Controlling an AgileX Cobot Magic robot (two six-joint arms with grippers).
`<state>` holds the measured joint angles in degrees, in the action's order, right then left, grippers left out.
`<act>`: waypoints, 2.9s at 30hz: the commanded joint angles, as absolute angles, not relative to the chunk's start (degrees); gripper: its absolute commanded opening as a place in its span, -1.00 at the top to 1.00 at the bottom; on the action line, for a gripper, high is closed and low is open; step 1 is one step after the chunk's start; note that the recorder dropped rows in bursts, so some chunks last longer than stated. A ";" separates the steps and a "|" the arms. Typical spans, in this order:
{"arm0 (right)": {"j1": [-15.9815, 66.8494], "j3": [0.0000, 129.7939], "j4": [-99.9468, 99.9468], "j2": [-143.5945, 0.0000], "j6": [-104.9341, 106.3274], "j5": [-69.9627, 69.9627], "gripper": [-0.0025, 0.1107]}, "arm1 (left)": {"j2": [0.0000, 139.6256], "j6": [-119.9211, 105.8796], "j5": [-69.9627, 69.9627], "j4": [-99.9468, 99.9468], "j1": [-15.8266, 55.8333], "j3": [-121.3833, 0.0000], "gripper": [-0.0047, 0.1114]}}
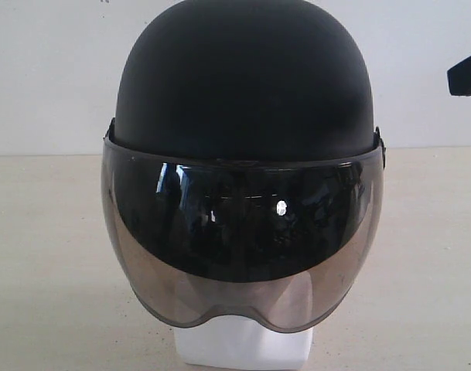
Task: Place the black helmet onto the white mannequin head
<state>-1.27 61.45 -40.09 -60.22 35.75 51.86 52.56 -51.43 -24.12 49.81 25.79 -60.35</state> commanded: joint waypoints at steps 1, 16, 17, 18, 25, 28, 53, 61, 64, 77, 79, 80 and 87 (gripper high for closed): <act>-1.14 61.76 -40.93 -59.94 36.53 52.61 0.96 | 52.32 -49.83 -23.63 48.68 25.90 -60.11 0.84; 3.29 61.76 -40.68 -59.94 39.11 51.15 0.96 | 43.80 -26.25 -16.37 25.66 25.68 -53.30 0.84; 3.29 61.76 -40.79 -59.94 39.11 51.17 0.96 | 43.24 -25.82 -16.30 25.42 25.68 -52.90 0.84; 3.29 61.76 -41.06 -59.94 39.11 51.28 0.96 | 42.93 -25.25 -16.45 25.42 25.68 -52.38 0.84; 5.29 62.12 -51.25 -58.61 50.02 53.87 0.96 | 43.08 -24.29 -6.71 24.75 25.68 -51.65 0.84; 6.52 63.74 -51.14 -57.47 49.80 54.29 0.96 | 46.50 -24.29 -10.17 24.75 25.68 -57.18 0.84; 17.91 72.47 -43.13 -56.59 43.84 65.50 0.96 | 90.01 -60.72 -53.98 56.09 19.93 -96.17 0.84; 24.99 72.47 -40.88 -58.41 41.75 61.59 0.96 | 92.02 -63.74 -58.90 61.44 16.03 -96.17 0.84; 27.00 72.47 -40.65 -60.77 41.62 61.48 0.96 | 92.55 -64.81 -58.98 62.12 16.03 -96.17 0.84; 33.77 72.47 -34.84 -65.26 38.58 57.82 0.96 | 95.35 -65.23 -59.82 61.85 16.03 -95.92 0.84; 33.91 72.47 -33.94 -65.87 37.52 57.81 0.96 | 95.78 -65.23 -59.82 61.85 16.03 -95.92 0.84; 33.91 72.47 -33.85 -66.02 37.13 58.10 0.96 | 95.83 -65.23 -59.93 61.85 16.03 -95.92 0.84; 33.91 72.47 -32.82 -67.44 35.78 59.80 0.96 | 95.97 -65.23 -59.94 61.65 16.03 -95.92 0.84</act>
<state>33.81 72.37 -34.75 -66.60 36.24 59.59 95.07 -64.98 -58.62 64.20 16.05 -96.17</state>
